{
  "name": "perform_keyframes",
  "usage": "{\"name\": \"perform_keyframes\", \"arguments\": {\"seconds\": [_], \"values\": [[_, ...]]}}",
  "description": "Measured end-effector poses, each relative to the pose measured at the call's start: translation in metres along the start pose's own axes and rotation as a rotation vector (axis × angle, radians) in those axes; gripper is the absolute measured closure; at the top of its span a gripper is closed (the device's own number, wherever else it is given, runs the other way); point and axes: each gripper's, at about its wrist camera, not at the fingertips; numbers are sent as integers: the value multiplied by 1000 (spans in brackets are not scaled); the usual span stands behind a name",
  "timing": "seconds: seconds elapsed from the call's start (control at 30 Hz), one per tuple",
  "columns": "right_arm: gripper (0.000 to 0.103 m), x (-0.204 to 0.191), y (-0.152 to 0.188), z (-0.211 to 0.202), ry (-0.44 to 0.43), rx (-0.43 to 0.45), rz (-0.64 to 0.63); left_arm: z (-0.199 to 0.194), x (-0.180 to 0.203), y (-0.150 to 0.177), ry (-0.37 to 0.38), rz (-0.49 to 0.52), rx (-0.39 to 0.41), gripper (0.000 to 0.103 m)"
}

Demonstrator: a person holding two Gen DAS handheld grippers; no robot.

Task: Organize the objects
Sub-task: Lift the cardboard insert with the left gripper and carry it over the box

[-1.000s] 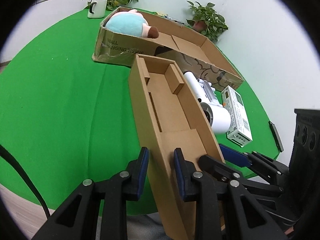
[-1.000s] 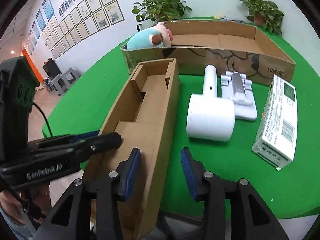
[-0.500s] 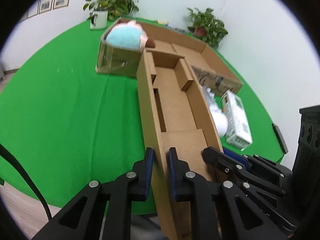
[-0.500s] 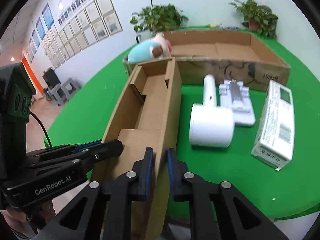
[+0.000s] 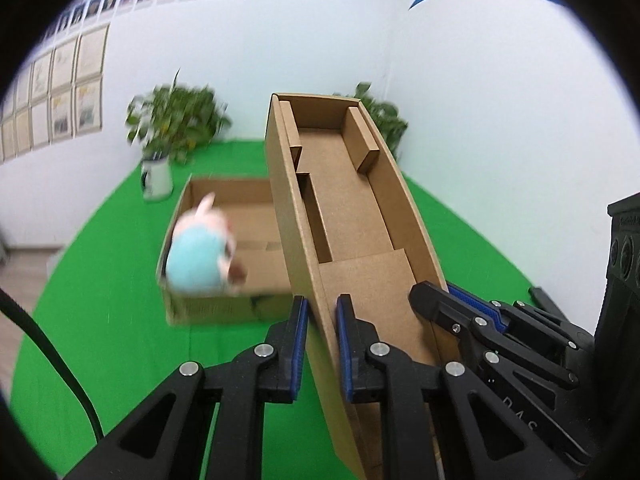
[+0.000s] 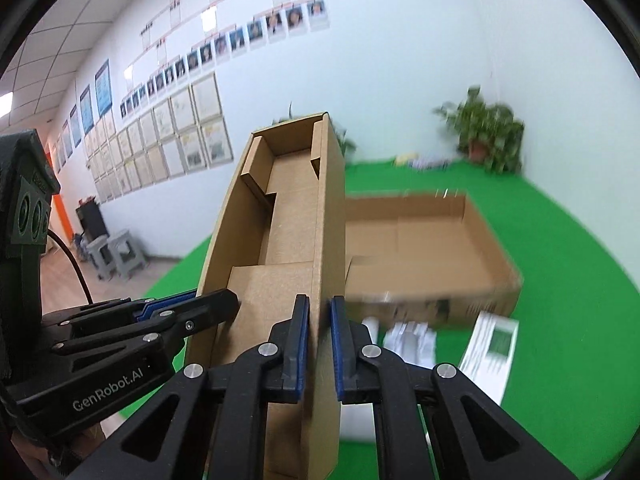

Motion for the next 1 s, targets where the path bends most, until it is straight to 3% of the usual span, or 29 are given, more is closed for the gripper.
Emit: {"name": "perform_keyframes", "arguments": {"seconds": [0.23, 0.5, 0.8, 1.0], "values": [[95, 14, -60, -12, 35, 108, -10, 1, 22, -57, 13, 57, 96, 89], [95, 17, -117, -21, 61, 167, -36, 6, 29, -103, 15, 87, 169, 89], [95, 30, -190, 13, 42, 167, -42, 32, 24, -152, -13, 104, 178, 90], [95, 50, -223, 58, 52, 127, -23, 63, 18, -167, -17, 101, 134, 90]]}}
Point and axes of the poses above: each gripper's, at about its wrist camera, not at the fingertips, and z roughly the way its jaws point, x to its right, y to its underside, and after that the axes turned 9 degrees about -y, right-handed
